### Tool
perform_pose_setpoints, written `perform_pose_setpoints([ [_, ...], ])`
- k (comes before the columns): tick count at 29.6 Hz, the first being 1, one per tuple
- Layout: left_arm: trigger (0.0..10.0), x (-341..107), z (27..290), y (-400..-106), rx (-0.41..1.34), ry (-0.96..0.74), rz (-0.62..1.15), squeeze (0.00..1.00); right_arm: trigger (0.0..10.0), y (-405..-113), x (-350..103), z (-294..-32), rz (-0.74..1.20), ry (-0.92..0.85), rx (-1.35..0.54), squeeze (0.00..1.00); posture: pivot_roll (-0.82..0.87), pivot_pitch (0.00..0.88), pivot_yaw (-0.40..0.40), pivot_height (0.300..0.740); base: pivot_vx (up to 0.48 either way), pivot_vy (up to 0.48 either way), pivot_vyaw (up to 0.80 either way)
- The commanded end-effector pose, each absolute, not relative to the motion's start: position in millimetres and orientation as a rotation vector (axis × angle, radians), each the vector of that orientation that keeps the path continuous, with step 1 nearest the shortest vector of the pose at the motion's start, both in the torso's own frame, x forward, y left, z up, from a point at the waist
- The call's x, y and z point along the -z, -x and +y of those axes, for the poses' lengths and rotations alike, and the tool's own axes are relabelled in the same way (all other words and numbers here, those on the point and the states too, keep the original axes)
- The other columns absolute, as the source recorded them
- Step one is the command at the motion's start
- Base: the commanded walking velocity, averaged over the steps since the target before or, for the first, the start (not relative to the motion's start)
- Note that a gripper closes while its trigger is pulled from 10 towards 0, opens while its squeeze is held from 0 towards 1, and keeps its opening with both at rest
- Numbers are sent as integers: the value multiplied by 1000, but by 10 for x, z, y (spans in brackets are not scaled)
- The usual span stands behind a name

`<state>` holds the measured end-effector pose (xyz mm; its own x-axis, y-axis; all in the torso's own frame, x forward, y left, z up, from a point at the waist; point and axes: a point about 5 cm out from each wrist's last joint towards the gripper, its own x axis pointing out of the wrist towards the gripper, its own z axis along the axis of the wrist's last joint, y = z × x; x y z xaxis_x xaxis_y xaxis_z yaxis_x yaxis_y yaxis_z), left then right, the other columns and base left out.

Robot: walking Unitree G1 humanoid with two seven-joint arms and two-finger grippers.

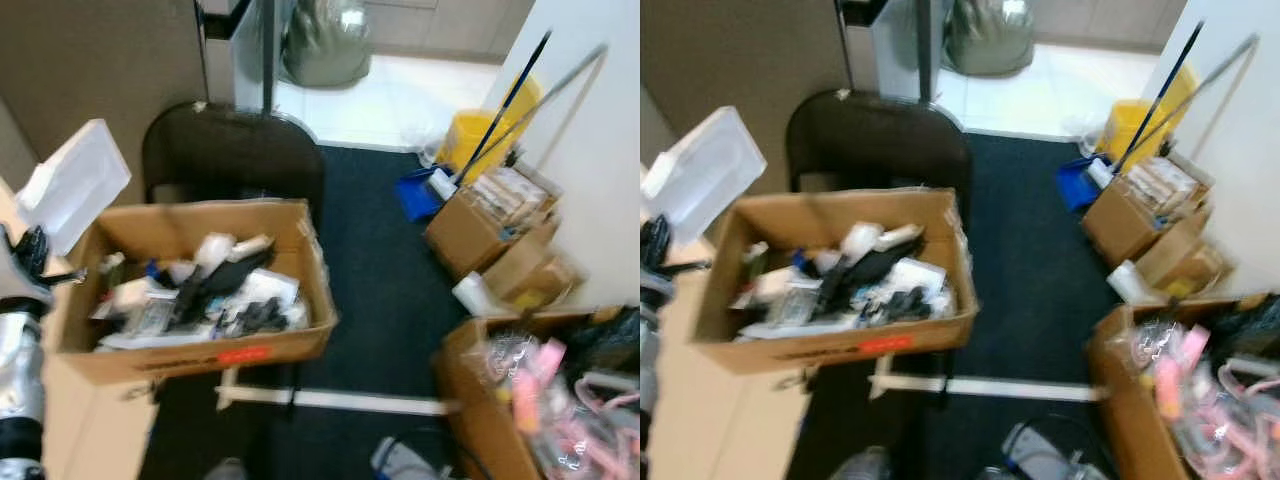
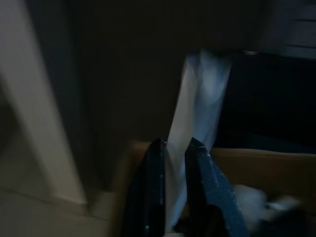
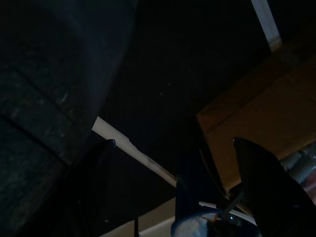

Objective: Picking trash to rubbish bin

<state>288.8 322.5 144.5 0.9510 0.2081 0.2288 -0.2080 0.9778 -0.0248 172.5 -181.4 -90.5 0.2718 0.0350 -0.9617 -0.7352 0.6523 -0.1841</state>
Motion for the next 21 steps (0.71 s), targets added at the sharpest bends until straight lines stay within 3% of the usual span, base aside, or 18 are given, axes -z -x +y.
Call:
perform_pose_setpoints([
  [1,10000,-1335,3087,-2886,-133,33,-195,1000,10000,-1608,965,-1644,1198,639,-634,0,132,137,-11,740,0,0,0],
  [14,10000,-1221,2972,-2870,-36,71,-123,1000,10000,-1613,964,-1645,1197,646,-638,0,134,137,-13,740,0,0,0],
  [15,10000,-1195,2943,-2867,-10,64,-107,286,10000,-1613,963,-1645,1197,647,-639,0,134,137,-13,740,0,0,0],
  [16,10000,-1168,2906,-2862,21,75,-92,0,10000,-1612,964,-1645,1197,647,-639,0,134,136,-15,740,0,0,0],
  [21,10000,-1122,2766,-2829,127,93,-69,0,10000,-1611,964,-1647,1197,649,-640,0,133,135,-15,740,0,0,0],
])
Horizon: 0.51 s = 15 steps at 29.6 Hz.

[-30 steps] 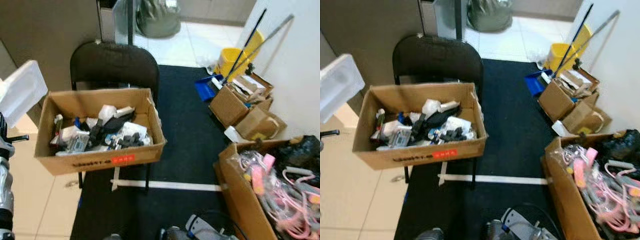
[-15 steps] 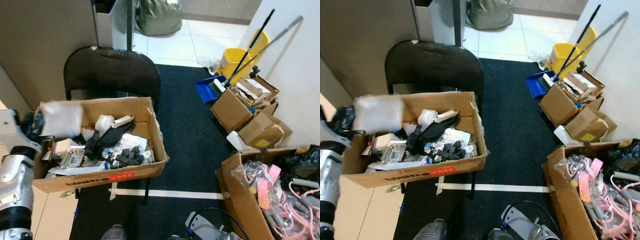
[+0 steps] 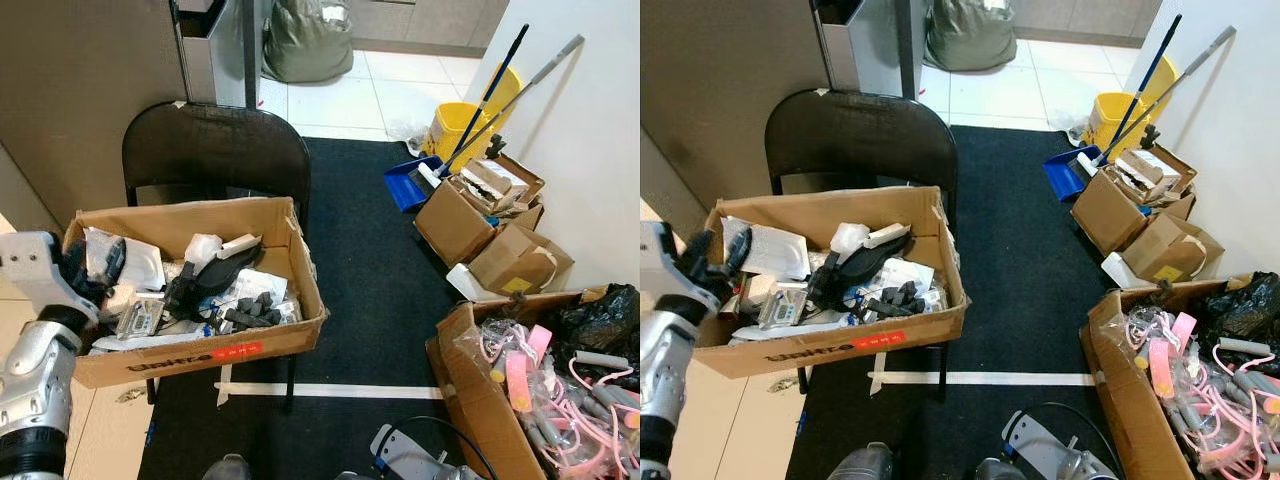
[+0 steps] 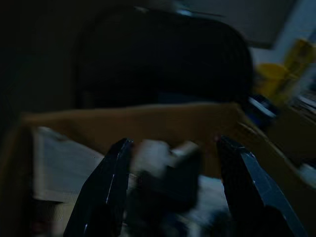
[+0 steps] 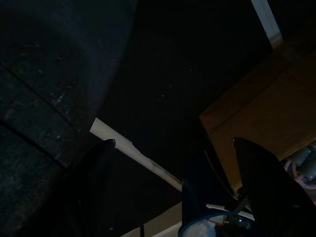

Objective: Picking trash to rubbish bin

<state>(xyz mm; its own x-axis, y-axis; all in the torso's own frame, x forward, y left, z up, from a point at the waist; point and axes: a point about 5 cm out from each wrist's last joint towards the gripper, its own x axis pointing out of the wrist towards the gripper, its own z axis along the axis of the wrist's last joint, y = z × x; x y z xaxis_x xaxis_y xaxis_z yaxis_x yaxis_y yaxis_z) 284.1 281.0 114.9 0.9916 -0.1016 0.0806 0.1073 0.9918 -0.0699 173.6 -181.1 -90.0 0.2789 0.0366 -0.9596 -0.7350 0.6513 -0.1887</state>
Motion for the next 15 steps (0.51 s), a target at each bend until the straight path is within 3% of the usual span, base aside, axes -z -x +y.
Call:
perform_pose_setpoints([
  [1,10000,-1134,2701,-2815,169,96,-70,0,10000,-1609,965,-1648,1197,649,-640,0,134,133,-15,740,0,0,0],
  [5,10000,-1094,2665,-2813,179,45,-34,0,10000,-1606,966,-1650,1199,653,-644,0,139,133,-15,740,-256,0,0],
  [15,10000,-1034,2638,-2771,204,46,4,0,10000,-1603,967,-1648,1199,652,-647,0,140,133,-11,740,-421,0,0],
])
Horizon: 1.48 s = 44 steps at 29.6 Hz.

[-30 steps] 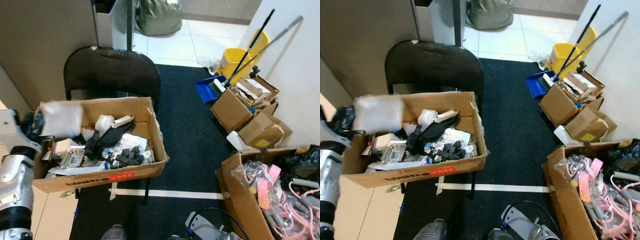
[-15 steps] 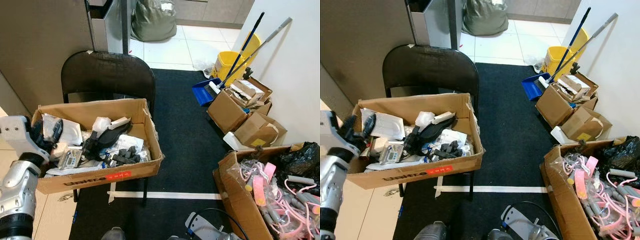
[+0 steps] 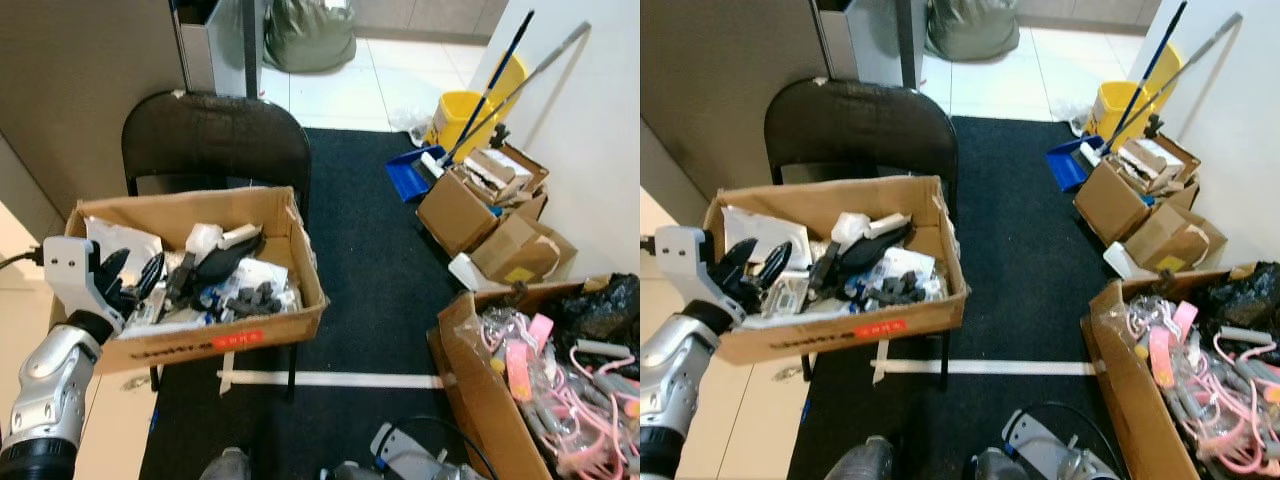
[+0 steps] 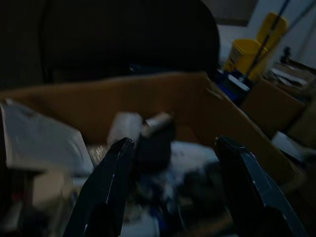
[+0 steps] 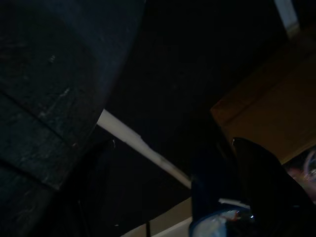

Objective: Picking trash to rubbish bin

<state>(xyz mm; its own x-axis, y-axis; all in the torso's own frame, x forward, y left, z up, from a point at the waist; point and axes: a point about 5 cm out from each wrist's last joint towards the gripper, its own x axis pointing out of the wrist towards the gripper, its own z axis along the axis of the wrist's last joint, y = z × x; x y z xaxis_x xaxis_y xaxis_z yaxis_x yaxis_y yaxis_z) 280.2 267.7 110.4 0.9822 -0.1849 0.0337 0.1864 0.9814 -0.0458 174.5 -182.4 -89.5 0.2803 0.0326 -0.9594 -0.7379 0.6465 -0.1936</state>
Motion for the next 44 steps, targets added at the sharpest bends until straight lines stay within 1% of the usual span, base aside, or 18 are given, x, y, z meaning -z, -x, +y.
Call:
perform_pose_setpoints([
  [1,10000,-1005,2641,-2755,201,48,14,0,10000,-1604,966,-1648,1200,649,-645,0,138,137,-8,740,-431,0,0],
  [11,10000,-931,2687,-2710,184,47,44,0,10000,-1612,963,-1648,1202,648,-645,0,140,137,-10,740,-430,0,0],
  [14,10000,-831,2732,-2670,164,58,82,0,10000,-1614,962,-1644,1200,647,-644,0,139,136,-7,740,-428,0,0],
  [19,10000,-580,2822,-2538,119,79,177,0,10000,-1617,961,-1640,1198,645,-642,0,140,136,-7,740,-430,0,0],
  [26,10000,-146,2920,-2241,31,120,353,0,10000,-1619,961,-1641,1199,651,-646,0,145,135,-9,740,-429,0,0],
  [28,10000,-95,2928,-2210,20,127,375,0,10000,-1620,960,-1641,1199,652,-647,0,147,133,-11,740,-428,0,0],
  [30,10000,99,2939,-2070,-31,152,465,0,10000,-1623,959,-1641,1198,656,-648,0,146,131,-11,740,-429,0,0],
  [32,10000,242,2925,-1947,-66,175,534,0,10000,-1624,958,-1643,1198,657,-649,0,142,129,-12,740,-429,0,0],
  [33,10000,242,2925,-1947,-66,175,534,0,10000,-1624,958,-1643,1198,657,-649,0,142,129,-12,740,-431,0,0],
  [34,10000,353,2906,-1842,-101,200,589,0,10000,-1626,958,-1646,1197,658,-648,0,145,129,-13,740,-394,0,0],
  [36,10000,397,2898,-1797,-117,211,611,0,10000,-1626,957,-1647,1197,658,-648,0,145,129,-13,740,-394,0,0],
  [37,10000,465,2876,-1729,-139,225,651,0,10000,-1627,957,-1648,1197,660,-649,0,147,129,-15,740,-398,0,0],
  [41,10000,684,2735,-1501,-162,241,795,0,10000,-1629,956,-1649,1198,666,-653,0,147,129,-15,740,-398,0,0],
  [44,10000,844,2558,-1317,-164,250,906,0,10000,-1629,956,-1652,1198,664,-649,0,136,125,-15,740,-406,0,0],
])
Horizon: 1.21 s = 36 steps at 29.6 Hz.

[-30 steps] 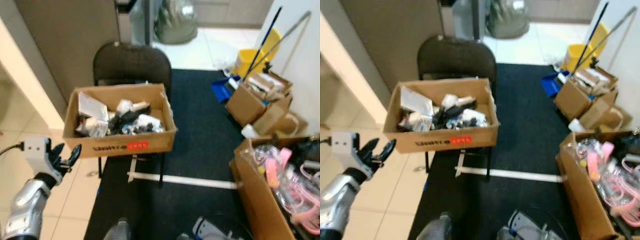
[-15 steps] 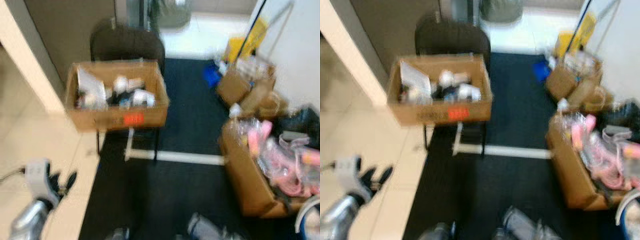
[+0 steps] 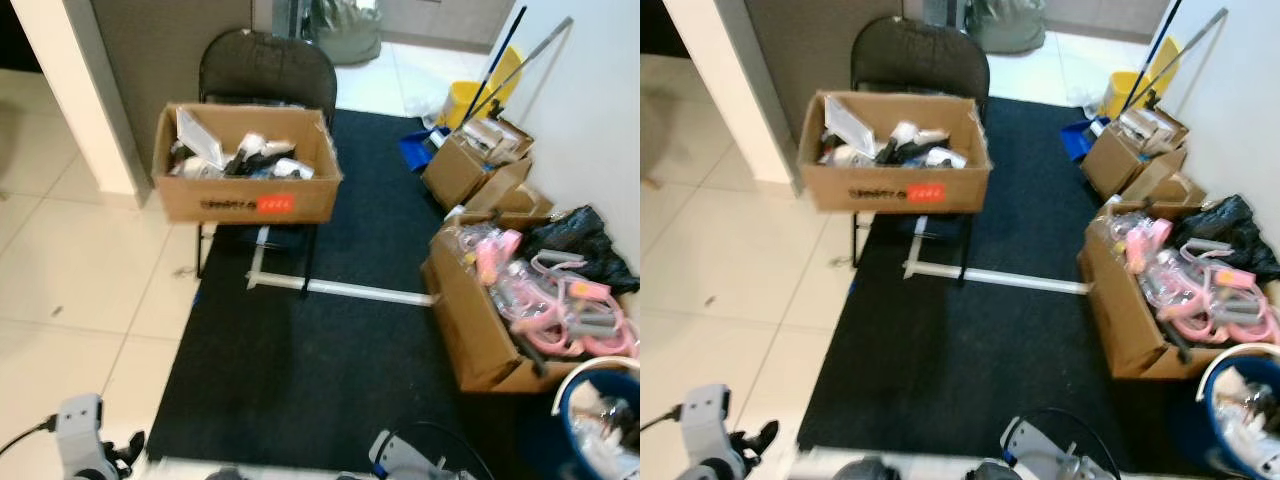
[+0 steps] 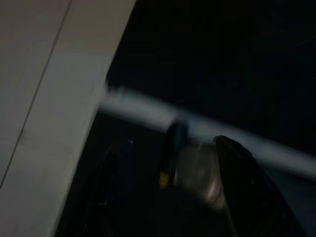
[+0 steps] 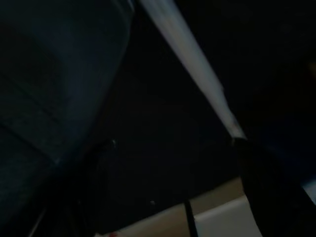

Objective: Picking trash to rubbish bin

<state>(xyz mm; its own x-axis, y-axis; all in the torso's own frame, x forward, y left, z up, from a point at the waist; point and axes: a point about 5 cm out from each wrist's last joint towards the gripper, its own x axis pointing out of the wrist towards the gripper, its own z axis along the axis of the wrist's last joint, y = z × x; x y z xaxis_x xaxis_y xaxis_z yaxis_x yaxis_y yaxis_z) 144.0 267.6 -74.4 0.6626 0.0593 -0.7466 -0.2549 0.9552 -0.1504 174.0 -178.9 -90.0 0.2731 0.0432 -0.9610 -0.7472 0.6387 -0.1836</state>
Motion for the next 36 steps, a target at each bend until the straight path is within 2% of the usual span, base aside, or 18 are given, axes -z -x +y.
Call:
perform_pose_setpoints([
  [1,10000,859,2541,-1299,-163,248,917,0,10000,-1629,956,-1654,1198,664,-649,0,136,125,-14,740,-409,0,0],
  [5,10000,930,2446,-1210,-151,222,984,0,10000,-1629,956,-1658,1199,665,-648,0,137,125,-15,740,-412,0,0],
  [8,10000,998,2305,-1133,-73,132,1062,0,10000,-1629,955,-1661,1200,669,-651,0,134,128,-21,740,-414,0,0],
  [16,10000,1067,2147,-1035,5,76,1133,0,10000,-1628,956,-1667,1200,672,-646,0,114,119,-23,740,-413,0,0],
  [36,10000,1133,1999,-884,74,26,1203,0,10000,-1634,952,-1700,1197,685,-641,0,112,117,-31,740,-413,0,0],
])
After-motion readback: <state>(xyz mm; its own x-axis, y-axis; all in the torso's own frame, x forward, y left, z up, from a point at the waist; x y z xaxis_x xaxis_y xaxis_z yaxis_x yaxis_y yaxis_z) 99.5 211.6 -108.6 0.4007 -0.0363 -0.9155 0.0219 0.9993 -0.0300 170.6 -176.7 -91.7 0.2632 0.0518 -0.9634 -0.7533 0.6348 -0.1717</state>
